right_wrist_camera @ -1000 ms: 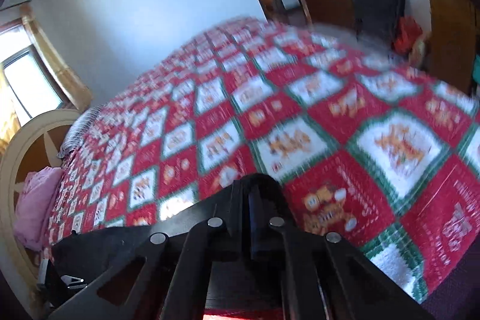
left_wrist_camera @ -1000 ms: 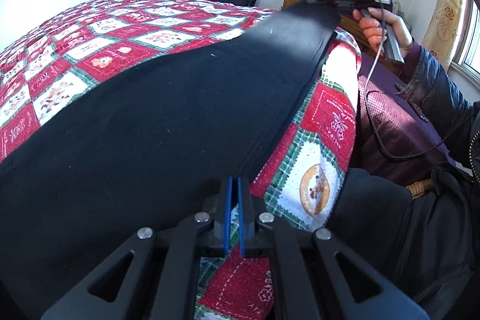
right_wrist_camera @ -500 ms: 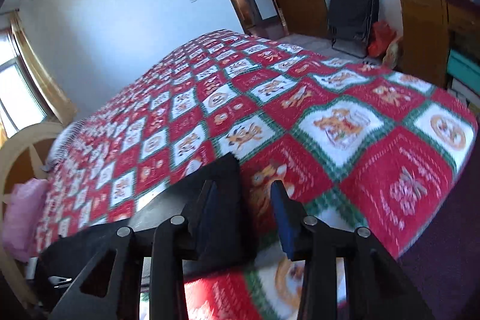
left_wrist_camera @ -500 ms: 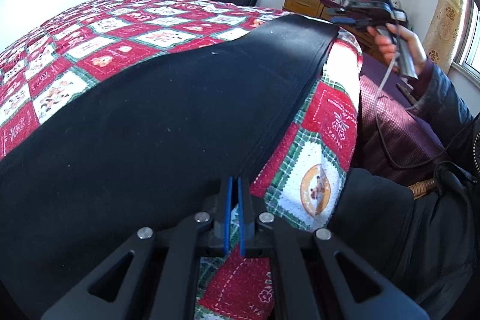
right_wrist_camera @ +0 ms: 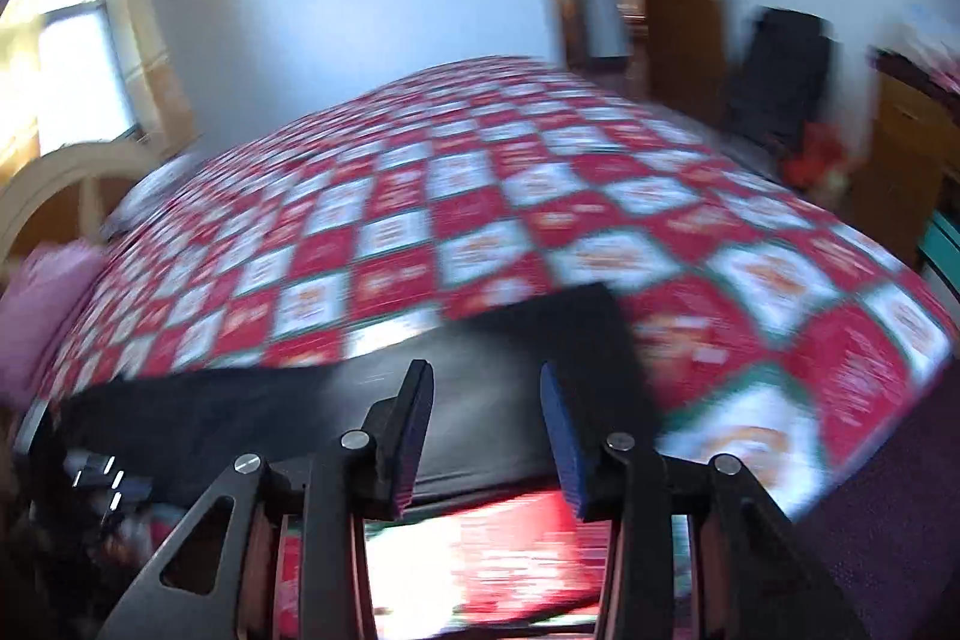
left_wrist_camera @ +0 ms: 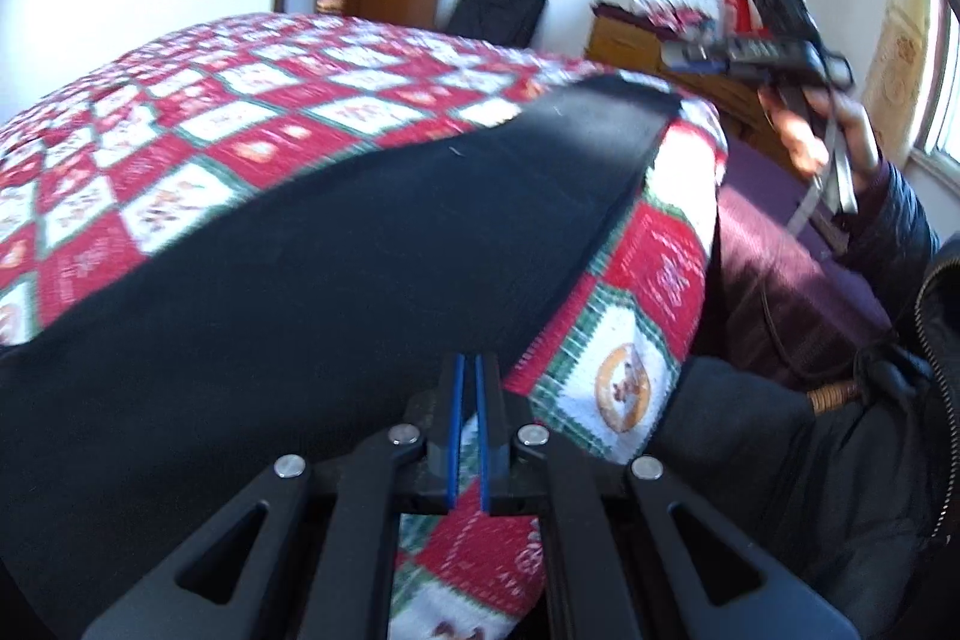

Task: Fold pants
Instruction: 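Open both tools and release the folded pants on the quilt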

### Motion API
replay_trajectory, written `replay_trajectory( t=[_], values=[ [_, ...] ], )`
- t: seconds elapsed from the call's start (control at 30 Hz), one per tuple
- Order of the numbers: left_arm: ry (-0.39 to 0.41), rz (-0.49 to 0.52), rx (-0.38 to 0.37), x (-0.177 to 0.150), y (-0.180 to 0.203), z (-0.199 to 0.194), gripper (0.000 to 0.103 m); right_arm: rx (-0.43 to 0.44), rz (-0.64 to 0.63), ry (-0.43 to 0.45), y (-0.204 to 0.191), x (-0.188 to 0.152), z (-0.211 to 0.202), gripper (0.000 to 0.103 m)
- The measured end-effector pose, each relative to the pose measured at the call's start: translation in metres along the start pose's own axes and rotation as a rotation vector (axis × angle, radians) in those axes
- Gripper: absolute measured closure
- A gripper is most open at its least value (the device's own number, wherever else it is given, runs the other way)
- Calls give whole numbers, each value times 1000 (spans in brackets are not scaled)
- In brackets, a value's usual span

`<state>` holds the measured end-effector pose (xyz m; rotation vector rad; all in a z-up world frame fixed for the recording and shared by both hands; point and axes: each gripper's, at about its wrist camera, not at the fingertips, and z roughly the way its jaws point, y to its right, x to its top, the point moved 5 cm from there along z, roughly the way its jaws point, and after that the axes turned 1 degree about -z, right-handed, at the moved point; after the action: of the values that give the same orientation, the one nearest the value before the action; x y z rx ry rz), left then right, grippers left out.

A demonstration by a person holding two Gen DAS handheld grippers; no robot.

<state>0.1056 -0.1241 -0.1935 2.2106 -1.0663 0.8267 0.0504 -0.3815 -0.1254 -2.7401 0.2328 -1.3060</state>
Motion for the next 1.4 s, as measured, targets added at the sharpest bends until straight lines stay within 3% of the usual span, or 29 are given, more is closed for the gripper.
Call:
replay_trajectory(
  t=[0.07, 0.2, 0.37, 0.43, 0.5, 0.6, 0.67, 0.73, 0.8, 0.87, 1.13, 1.23, 1.3, 1.37, 1.4],
  values=[
    [21, -37, 24, -1, -11, -8, 99, 87, -119, -43, -44, -7, 20, 64],
    [36, -119, 75, -7, -36, -13, 98, 158, -351, -147, -123, -40, 61, 64],
    [46, -188, 86, -13, -53, -13, 98, 176, -552, -231, -172, -83, 79, 63],
    [52, -200, 79, -13, -55, -12, 98, 150, -626, -261, -182, -98, 88, 54],
    [56, -198, 81, -12, -55, -11, 94, 117, -662, -271, -182, -104, 97, 53],
    [60, -190, 91, -12, -54, -13, 87, 142, -590, -278, -176, -102, 103, 56],
    [66, -188, 98, -13, -54, -17, 84, 165, -557, -267, -176, -97, 98, 88],
    [74, -193, 100, -13, -56, -20, 78, 173, -530, -268, -172, -95, 97, 98],
    [83, -200, 107, -12, -58, -22, 68, 161, -530, -267, -172, -97, 96, 100],
    [91, -204, 108, -13, -59, -24, 67, 161, -529, -260, -174, -98, 93, 101],
    [89, -216, 131, -14, -65, -23, 67, 149, -563, -290, -175, -115, 94, 101],
    [84, -192, 175, -14, -64, -22, 51, 174, -522, -278, -172, -106, 90, 99],
    [80, -181, 185, -15, -63, -23, 45, 198, -477, -270, -169, -99, 83, 91],
    [59, -185, 201, -17, -65, -20, 45, 226, -443, -249, -167, -93, 78, 61],
    [46, -190, 207, -19, -66, -18, 45, 240, -425, -230, -167, -90, 75, 60]
  ],
)
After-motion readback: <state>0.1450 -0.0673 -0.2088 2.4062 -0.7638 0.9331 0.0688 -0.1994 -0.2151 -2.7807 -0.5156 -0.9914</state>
